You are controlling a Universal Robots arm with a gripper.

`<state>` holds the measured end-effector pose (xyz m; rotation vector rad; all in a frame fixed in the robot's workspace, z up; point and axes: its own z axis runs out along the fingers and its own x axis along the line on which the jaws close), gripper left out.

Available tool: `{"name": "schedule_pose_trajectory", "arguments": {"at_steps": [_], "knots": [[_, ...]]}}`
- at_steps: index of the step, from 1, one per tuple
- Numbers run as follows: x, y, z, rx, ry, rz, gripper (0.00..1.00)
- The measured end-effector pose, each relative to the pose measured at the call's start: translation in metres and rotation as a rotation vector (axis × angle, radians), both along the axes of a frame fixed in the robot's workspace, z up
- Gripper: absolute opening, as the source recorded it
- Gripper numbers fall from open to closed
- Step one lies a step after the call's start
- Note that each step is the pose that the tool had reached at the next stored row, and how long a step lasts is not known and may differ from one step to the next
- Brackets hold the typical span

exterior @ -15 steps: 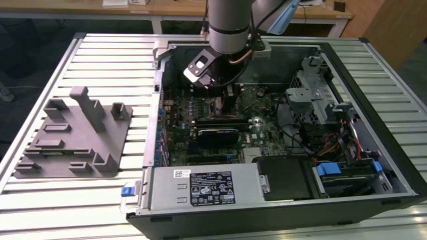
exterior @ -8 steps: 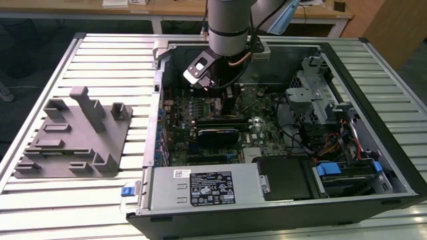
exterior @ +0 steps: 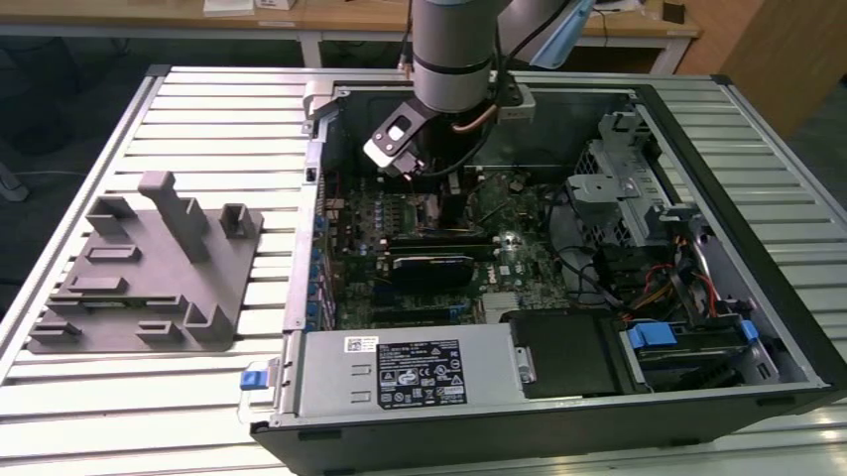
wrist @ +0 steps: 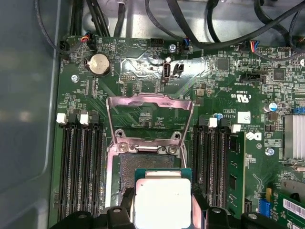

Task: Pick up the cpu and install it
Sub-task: 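Place the cpu into insertion slot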

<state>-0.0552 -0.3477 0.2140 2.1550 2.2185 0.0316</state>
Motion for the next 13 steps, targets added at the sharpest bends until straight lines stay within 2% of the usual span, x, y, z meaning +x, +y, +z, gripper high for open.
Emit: {"name": "schedule_pose_trajectory", "arguments": {"at_steps": [7,13], "knots": [[0.0001,0.0043,-0.0050,0.0005,-0.0001,-0.006,0.55],[0.0004,0.0054,-0.0106,0.0004,0.0002,-0.006,0.55]]}}
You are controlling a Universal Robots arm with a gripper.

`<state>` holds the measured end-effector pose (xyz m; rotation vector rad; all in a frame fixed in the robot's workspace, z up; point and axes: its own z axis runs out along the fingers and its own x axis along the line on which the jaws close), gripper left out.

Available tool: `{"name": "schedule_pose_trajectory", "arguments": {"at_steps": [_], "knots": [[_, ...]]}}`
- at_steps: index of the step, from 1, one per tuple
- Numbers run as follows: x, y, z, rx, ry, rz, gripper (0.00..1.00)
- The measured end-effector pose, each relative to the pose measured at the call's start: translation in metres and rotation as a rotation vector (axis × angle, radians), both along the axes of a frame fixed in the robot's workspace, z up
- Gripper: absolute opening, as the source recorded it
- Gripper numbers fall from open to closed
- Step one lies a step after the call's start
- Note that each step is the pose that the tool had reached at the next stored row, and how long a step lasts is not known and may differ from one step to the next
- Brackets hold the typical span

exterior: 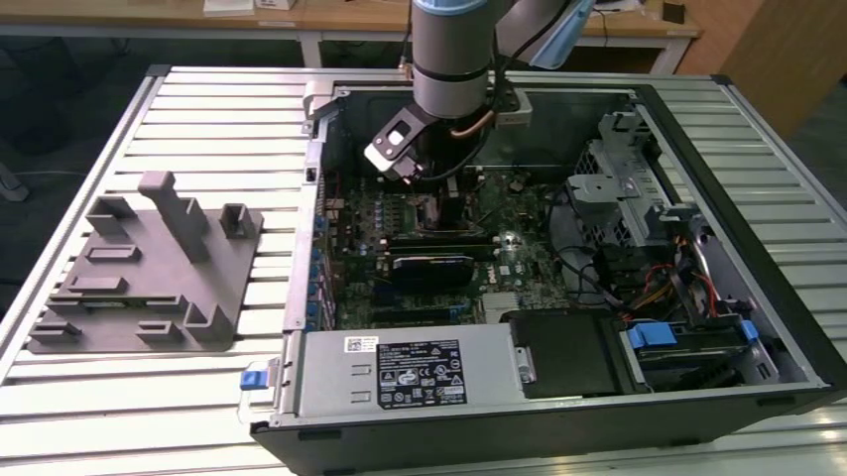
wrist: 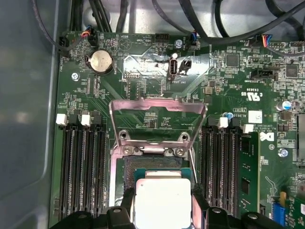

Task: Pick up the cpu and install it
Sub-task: 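Place the cpu into insertion slot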

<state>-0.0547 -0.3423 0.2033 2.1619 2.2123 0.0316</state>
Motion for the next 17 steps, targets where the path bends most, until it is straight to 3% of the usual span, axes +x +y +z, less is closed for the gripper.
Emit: {"name": "schedule_pose_trajectory", "arguments": {"at_steps": [17], "knots": [[0.0003,0.0024,-0.0082,0.0184,0.0000,0.000,0.55]]}}
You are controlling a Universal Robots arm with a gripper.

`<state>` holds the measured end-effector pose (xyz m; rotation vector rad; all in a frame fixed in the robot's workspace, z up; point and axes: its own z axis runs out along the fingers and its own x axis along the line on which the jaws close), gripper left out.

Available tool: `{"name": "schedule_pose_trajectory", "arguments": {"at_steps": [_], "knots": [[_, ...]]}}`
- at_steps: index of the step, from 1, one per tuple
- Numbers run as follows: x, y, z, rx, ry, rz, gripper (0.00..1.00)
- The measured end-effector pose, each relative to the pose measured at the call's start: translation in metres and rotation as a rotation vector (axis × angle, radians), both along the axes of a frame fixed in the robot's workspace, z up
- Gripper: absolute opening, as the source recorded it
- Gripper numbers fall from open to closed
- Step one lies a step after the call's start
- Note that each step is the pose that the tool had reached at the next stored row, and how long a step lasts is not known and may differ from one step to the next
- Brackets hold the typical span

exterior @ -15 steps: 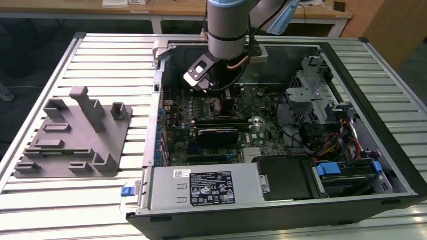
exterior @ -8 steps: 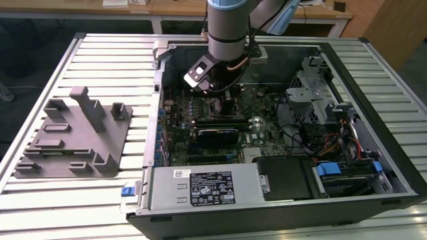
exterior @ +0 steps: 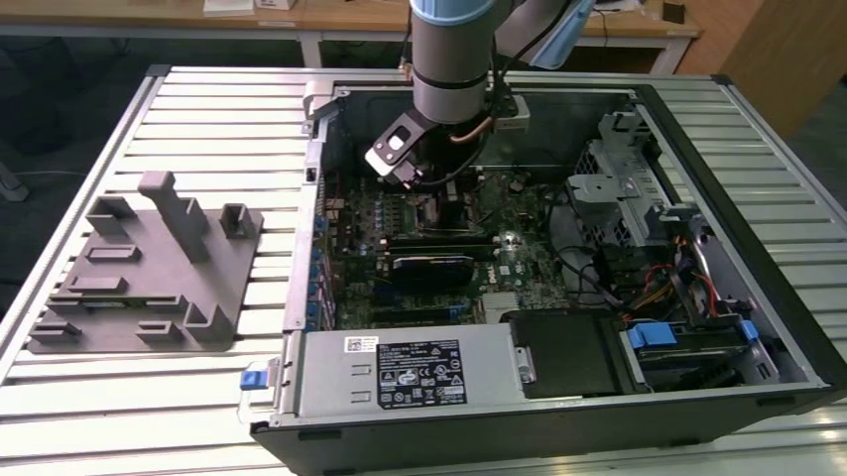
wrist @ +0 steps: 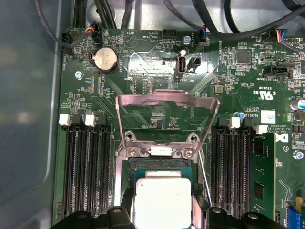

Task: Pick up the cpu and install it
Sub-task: 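Place the cpu into insertion slot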

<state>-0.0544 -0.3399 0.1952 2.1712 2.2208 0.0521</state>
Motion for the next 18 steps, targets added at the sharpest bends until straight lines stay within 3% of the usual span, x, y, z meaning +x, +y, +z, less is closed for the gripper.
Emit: {"name": "schedule_pose_trajectory", "arguments": {"at_steps": [18], "knots": [[0.0015,0.0019,-0.0056,0.0015,0.0001,-0.010,0.55]]}}
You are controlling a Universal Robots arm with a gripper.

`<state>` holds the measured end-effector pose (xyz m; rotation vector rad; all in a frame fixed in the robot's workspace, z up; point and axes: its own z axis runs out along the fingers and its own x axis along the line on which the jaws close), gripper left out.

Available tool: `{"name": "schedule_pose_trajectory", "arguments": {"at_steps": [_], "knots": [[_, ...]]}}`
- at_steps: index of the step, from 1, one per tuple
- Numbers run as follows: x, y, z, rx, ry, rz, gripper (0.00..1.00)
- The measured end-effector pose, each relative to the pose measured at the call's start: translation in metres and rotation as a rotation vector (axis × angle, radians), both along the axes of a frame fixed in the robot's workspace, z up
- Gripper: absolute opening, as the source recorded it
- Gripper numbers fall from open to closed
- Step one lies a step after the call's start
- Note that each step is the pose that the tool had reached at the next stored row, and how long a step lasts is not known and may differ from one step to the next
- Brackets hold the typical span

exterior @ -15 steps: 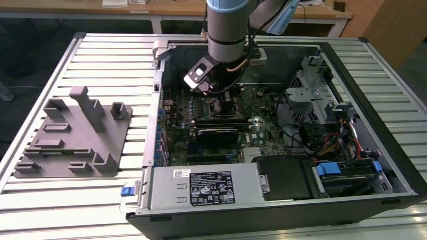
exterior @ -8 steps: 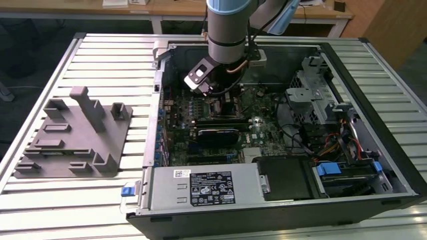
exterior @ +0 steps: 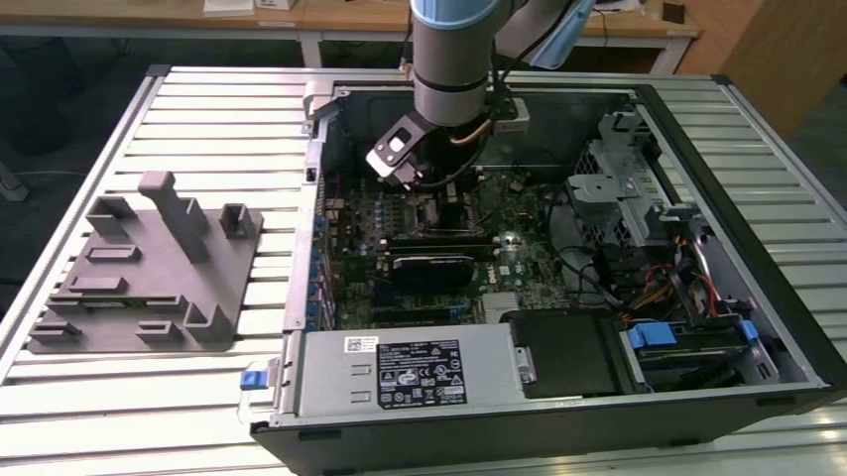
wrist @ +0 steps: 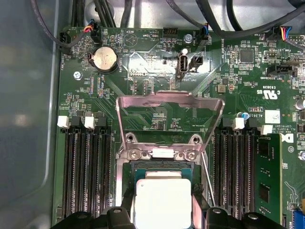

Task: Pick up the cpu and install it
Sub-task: 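Place the cpu into insertion slot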

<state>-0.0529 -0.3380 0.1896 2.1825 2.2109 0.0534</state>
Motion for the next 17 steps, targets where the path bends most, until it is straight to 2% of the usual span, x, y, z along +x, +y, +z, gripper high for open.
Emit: {"name": "schedule_pose_trajectory", "arguments": {"at_steps": [11,13,14,17], "knots": [[0.0007,0.0001,-0.0001,0.0002,-0.0002,0.000,0.55],[0.0010,0.0003,-0.0005,0.0015,-0.0013,0.000,0.55],[0.0010,0.0003,-0.0005,0.0013,-0.0009,0.000,0.61],[0.0008,0.0001,0.0001,0.0001,-0.0001,0.000,0.61]]}}
